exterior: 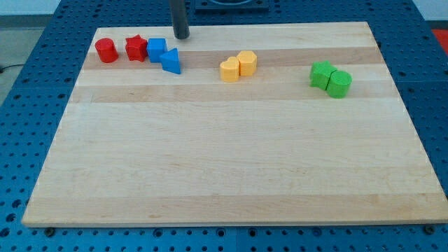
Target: Slide the blue cube diagonally to blue triangle
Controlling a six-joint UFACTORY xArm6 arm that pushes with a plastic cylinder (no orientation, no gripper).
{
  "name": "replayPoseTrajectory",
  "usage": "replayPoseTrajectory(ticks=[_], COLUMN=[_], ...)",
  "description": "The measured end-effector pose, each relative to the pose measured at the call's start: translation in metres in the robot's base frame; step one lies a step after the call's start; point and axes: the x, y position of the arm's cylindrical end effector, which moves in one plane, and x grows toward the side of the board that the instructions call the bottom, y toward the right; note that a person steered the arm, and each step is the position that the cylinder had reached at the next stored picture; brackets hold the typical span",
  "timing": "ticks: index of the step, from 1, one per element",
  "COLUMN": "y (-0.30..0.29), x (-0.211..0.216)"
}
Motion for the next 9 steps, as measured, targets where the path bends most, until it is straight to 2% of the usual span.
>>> replayPoseTrajectory(ticks=[1, 4, 6, 7, 8, 9], y=[-0.024, -0.023, -0.025, -0.034, -0.052, -0.034], x=[0.016, 0.088, 0.087, 0.066, 0.073, 0.138])
